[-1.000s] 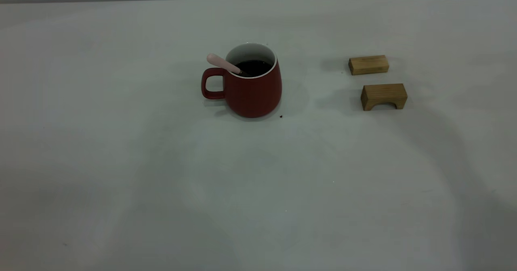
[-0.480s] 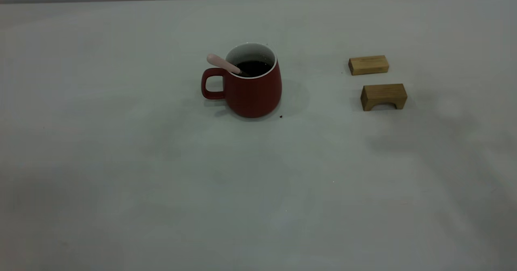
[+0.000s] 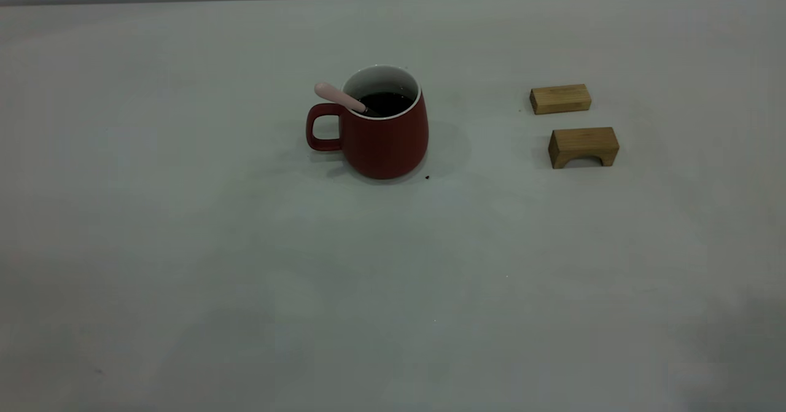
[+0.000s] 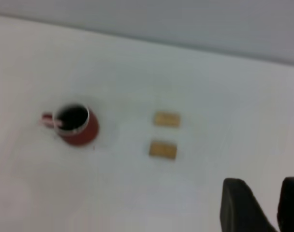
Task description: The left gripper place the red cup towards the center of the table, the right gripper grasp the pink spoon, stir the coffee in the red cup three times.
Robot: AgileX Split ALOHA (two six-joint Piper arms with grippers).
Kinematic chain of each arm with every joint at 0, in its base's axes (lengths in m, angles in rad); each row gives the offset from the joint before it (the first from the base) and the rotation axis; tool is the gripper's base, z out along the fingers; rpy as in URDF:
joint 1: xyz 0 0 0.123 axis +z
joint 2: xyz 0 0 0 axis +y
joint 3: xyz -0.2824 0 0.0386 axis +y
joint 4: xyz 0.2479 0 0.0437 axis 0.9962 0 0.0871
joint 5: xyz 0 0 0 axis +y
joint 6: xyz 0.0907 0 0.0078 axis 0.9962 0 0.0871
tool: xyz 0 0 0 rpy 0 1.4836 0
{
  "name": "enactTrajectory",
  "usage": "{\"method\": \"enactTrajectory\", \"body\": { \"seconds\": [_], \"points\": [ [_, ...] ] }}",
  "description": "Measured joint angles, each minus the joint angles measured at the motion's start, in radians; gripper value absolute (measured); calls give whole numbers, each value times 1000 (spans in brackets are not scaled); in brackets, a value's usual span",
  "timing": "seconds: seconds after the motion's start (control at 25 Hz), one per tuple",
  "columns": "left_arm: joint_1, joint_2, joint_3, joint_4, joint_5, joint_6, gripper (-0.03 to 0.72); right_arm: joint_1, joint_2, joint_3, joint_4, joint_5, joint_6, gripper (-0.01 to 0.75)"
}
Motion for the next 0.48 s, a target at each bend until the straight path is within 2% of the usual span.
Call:
{"method": "enactTrajectory", "body": {
  "seconds": [0.16,0.48],
  "points": [
    [0,0,0,0,0,0,501,-22,-261,233,1,1,-1,236],
    [0,0,0,0,0,0,501,-187,-691,602,-38,-1,-2,236]
  ]
}}
